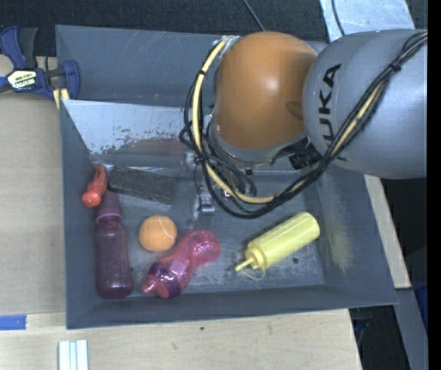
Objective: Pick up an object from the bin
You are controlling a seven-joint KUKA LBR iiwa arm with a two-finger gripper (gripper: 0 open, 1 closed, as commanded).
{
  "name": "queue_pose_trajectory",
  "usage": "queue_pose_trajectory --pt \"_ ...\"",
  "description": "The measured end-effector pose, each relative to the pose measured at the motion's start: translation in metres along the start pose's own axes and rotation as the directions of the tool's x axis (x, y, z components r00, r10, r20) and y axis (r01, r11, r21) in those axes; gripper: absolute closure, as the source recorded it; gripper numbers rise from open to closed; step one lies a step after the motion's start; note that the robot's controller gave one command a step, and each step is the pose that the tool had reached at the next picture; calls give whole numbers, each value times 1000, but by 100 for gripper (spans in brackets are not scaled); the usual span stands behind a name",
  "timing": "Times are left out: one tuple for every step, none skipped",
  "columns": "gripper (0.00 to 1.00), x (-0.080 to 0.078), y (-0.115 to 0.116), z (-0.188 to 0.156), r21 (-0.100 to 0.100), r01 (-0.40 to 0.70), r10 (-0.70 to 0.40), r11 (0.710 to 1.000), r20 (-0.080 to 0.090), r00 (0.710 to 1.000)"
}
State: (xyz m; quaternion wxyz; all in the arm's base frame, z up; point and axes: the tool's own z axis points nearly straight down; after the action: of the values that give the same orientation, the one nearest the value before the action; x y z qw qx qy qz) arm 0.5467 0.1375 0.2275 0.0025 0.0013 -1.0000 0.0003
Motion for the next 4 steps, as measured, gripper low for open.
queue_pose_trajectory --pt "0 -2 -1 -4 -1 -3 3 1000 8 1000" --pt "0 -67 33 119 -3 77 -77 997 18 997" --pt "0 -76 24 72 -4 -71 71 997 15 997" --pt "0 -57 41 129 -4 35 -35 999 13 999"
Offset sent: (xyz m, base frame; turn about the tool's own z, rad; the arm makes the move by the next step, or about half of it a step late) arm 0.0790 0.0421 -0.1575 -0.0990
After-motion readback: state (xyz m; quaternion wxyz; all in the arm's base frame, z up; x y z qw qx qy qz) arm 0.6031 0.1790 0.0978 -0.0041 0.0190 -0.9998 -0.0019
